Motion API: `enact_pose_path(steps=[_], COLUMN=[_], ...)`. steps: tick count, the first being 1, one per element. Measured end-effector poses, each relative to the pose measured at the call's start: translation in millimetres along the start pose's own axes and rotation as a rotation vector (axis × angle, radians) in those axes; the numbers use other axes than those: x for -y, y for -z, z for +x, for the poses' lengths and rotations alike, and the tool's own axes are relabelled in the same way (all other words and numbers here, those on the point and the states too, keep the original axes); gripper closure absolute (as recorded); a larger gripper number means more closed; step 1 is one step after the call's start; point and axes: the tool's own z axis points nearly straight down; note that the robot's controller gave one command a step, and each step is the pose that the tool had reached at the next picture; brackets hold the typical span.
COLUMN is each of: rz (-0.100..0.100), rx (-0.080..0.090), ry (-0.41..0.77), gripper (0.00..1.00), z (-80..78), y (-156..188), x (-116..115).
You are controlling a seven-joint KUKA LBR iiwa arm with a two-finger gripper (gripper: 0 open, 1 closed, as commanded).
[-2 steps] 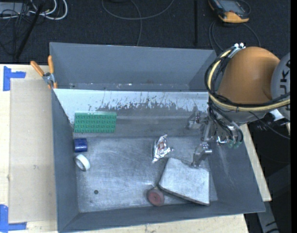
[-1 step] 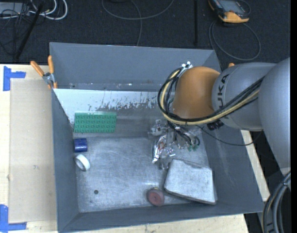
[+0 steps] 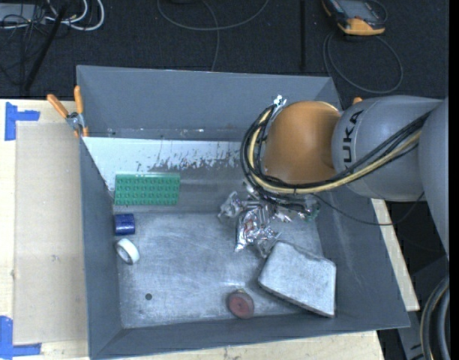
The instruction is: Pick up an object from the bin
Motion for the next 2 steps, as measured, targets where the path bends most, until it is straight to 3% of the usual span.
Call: enact_pose_path(steps=[1, 2], rz=[0.0, 0.003], rx=[-0.004, 0.001], ry=[-0.004, 0.008], gripper=[1.0, 1.0], z=[1.2, -3.6], y=[1.0, 135.8], x=[1.5, -4.8])
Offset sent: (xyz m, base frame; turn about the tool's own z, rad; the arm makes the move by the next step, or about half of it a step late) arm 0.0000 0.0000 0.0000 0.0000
